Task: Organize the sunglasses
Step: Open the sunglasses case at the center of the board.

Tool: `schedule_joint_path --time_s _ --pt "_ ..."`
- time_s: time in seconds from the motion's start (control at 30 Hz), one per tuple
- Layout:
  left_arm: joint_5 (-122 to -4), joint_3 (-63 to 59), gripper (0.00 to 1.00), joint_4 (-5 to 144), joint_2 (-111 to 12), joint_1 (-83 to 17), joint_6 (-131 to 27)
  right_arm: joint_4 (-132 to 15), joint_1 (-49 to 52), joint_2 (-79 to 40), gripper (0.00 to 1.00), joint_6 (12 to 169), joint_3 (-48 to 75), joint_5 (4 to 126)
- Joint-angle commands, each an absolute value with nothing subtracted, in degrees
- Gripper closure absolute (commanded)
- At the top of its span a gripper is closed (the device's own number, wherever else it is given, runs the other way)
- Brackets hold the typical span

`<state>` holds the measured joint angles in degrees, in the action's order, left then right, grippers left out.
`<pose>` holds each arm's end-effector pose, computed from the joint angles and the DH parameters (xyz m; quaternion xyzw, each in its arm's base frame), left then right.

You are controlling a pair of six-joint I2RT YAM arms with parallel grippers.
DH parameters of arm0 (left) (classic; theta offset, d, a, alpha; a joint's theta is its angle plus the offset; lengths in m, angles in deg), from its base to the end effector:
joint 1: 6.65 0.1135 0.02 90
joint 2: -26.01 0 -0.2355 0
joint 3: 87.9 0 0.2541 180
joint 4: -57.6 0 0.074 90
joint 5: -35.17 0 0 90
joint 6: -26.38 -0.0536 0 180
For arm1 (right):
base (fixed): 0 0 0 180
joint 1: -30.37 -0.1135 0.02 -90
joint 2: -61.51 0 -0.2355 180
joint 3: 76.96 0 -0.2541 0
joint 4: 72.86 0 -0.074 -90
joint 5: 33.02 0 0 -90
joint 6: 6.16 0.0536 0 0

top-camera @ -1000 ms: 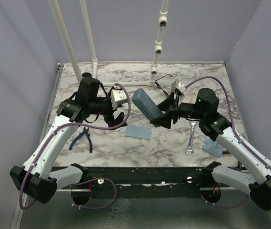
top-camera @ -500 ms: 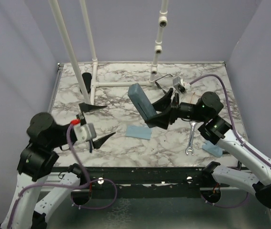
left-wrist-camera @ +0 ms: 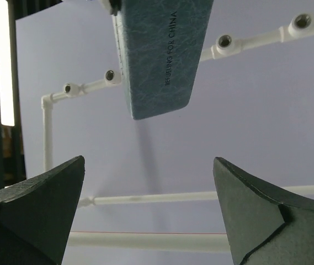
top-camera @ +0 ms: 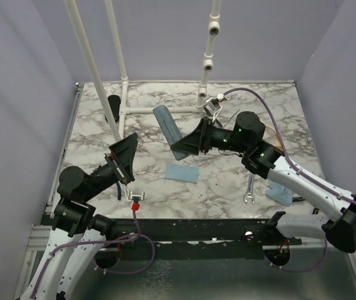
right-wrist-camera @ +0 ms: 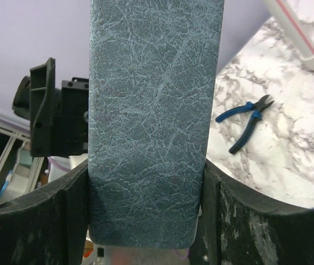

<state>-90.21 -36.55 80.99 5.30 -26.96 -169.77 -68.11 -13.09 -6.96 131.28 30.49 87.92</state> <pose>0.1159 -0.0760 0.3411 0.6649 0.0801 0.3398 0.6603 0.2039 0.2312 0.3492 -0.1636 0.6916 0.6159 0.3401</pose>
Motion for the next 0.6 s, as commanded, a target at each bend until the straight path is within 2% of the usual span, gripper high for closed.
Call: schedule_joint_path --time_s 0.0,0.27,0.57 --pt "-88.82 -37.69 0.01 70.81 3.79 -26.60 -198.55 -71.08 -16.50 -8.37 1.00 132.78 26.13 87.23" --pt "-90.59 -38.95 0.01 68.44 0.70 -26.60 -205.70 -73.25 -21.30 -13.20 1.00 132.73 22.91 88.37" --pt "-88.63 -40.32 0.01 69.32 0.50 -26.60 -205.21 -73.87 -24.31 -18.26 1.00 131.27 17.94 90.92"
